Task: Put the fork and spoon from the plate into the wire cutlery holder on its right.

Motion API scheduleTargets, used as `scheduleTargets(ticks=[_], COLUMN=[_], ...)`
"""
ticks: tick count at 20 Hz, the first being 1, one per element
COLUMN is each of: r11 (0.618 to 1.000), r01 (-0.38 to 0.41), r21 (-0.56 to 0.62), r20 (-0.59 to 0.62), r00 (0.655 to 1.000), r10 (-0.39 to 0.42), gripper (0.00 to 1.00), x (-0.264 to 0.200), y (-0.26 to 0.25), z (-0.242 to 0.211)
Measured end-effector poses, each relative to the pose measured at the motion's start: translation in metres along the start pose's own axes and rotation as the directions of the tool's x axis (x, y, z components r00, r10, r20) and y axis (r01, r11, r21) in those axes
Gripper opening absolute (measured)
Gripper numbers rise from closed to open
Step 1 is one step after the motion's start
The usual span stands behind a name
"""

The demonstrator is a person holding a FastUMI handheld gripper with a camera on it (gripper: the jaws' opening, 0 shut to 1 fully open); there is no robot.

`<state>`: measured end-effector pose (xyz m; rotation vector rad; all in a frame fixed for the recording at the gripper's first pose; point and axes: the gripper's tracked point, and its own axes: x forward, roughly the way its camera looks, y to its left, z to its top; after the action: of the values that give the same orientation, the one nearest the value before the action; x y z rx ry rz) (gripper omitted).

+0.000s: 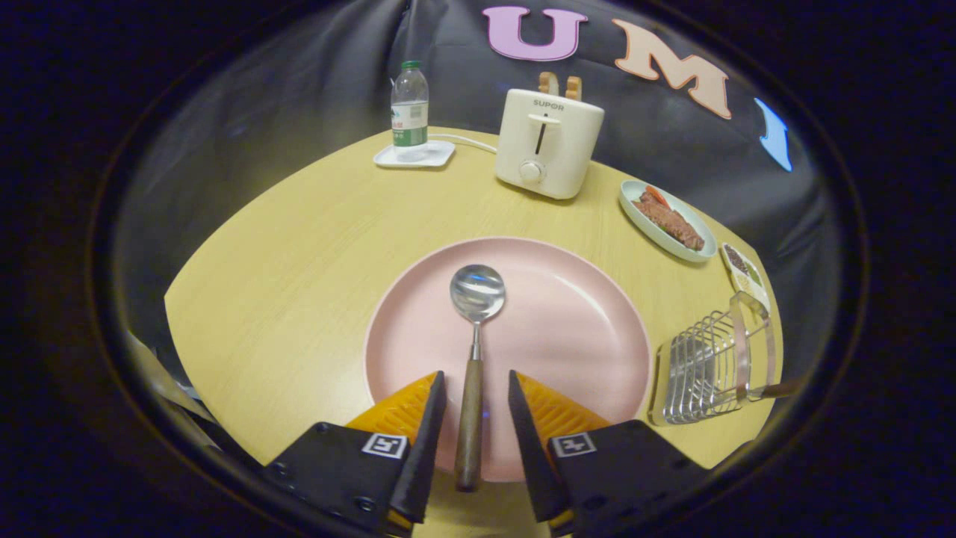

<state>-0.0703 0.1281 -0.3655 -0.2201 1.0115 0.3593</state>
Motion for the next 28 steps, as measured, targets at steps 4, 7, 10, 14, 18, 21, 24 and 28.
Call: scheduleTargets(ticks=[4, 7, 10, 14, 18, 21, 24, 28], r11=[0.999, 0.999, 0.999, 0.996, 0.993, 0.991, 0.988, 0.99], r01=[-0.033, -0.037, -0.051, -0.09, -0.12, -0.134, -0.154, -0.134], r21=[0.001, -0.004, 0.004, 0.016, 0.001, -0.003, -0.008, -0.044], r20=[-0.036, -0.076, -0.105, -0.102, -0.111, -0.112, -0.133, -0.149], r00=[0.999, 0.996, 0.993, 0.991, 0.987, 0.985, 0.98, 0.981], r10=[0.033, 0.036, 0.051, 0.091, 0.12, 0.132, 0.151, 0.127], gripper=[0.26, 0.13, 0.09, 0.09, 0.09, 0.09, 0.09, 0.09], x=[-0.003, -0.004, -0.017, -0.045, -0.08, -0.105, -0.124, -0.138], y=[0.003, -0.001, -0.006, -0.015, -0.031, -0.048, -0.068, -0.106], z=[-0.002, -0.005, 0.001, 0.019, 0.036, 0.051, 0.06, 0.069])
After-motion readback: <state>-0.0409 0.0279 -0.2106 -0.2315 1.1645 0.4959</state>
